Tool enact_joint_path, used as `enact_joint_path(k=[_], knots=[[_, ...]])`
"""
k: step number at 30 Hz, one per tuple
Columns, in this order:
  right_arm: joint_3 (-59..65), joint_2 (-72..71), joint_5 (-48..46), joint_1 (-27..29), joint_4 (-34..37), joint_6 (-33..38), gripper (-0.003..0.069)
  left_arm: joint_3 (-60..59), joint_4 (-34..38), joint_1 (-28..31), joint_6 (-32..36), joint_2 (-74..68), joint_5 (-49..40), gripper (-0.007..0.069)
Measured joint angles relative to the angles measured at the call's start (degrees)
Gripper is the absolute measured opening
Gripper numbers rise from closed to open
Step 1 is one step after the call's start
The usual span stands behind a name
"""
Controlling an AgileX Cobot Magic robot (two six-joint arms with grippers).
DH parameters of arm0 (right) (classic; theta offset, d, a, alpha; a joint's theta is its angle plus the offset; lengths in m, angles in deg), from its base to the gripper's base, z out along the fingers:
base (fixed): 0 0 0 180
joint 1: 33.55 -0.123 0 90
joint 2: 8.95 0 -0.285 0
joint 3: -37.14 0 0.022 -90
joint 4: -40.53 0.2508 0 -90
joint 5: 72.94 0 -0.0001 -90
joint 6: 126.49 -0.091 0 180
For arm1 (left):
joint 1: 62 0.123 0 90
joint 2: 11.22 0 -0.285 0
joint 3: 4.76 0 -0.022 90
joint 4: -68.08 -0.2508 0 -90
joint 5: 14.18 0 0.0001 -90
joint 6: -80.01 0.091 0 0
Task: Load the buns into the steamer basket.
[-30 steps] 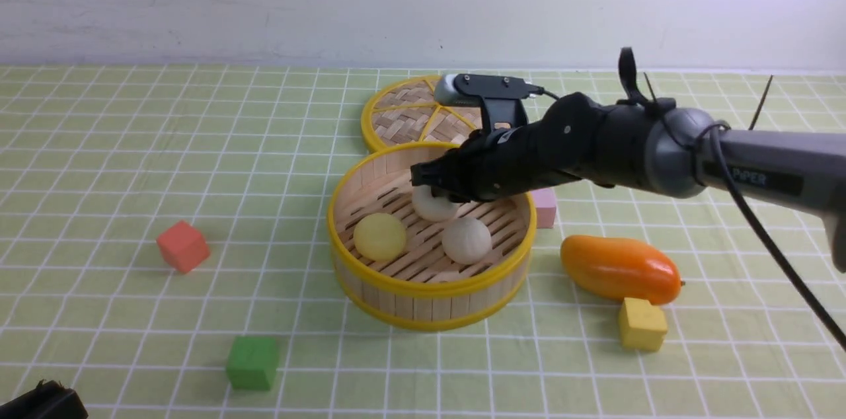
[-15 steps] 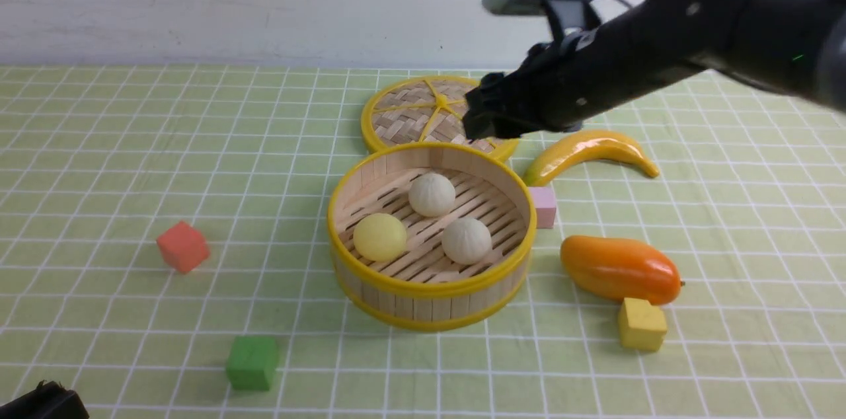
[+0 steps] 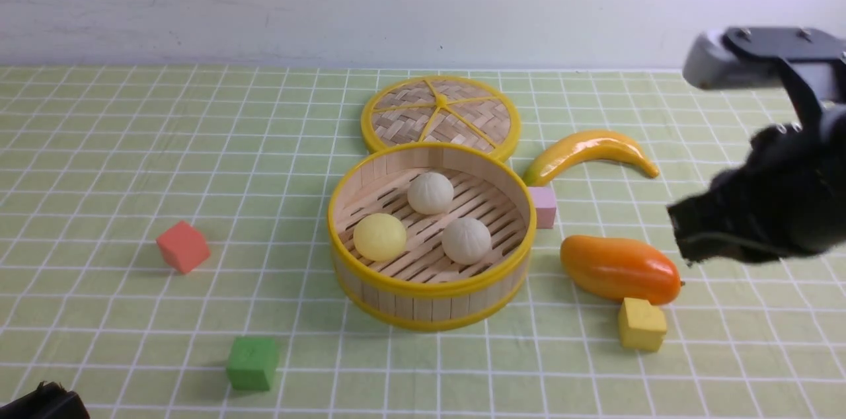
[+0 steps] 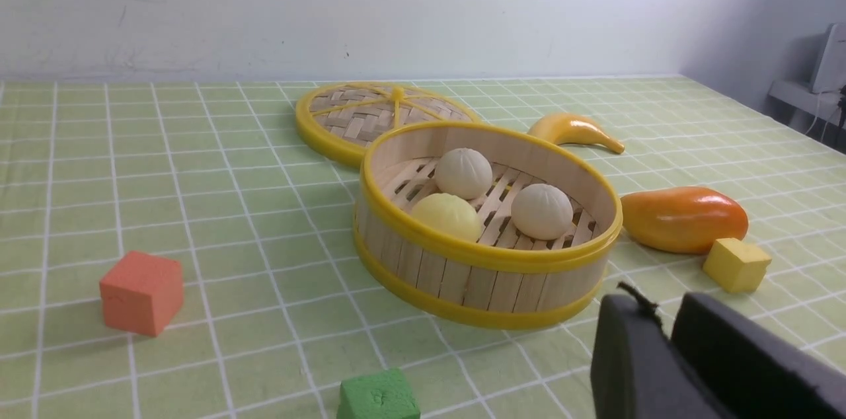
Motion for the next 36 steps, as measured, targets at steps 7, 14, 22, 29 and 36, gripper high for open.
enact_joint_path(k=[7,14,22,29,36], knots=[[6.9,-8.3,-7.9,0.0,0.1,0.0,-0.0009,0.0,0.0,0.0,0.0,0.0,0.0,0.0092],[7.6,-11.2,-15.3,0.2,-1.8,0.0,-0.0006,0.0,0.0,0.0,0.0,0.0,0.0,0.0102],[30.6,-39.0,13.1,10.6,-0.8,10.3,-0.0005,0.0,0.0,0.0,0.0,0.0,0.0,0.0111],[58.6,-65.5,29.3,17.2,-0.4,10.3,-0.0005,0.0,0.0,0.0,0.0,0.0,0.0,0.0118],[61.5,-68.5,28.7,18.4,-2.0,4.2,-0.0003,0.0,0.1,0.0,0.0,-0.1,-0.2,0.0125]])
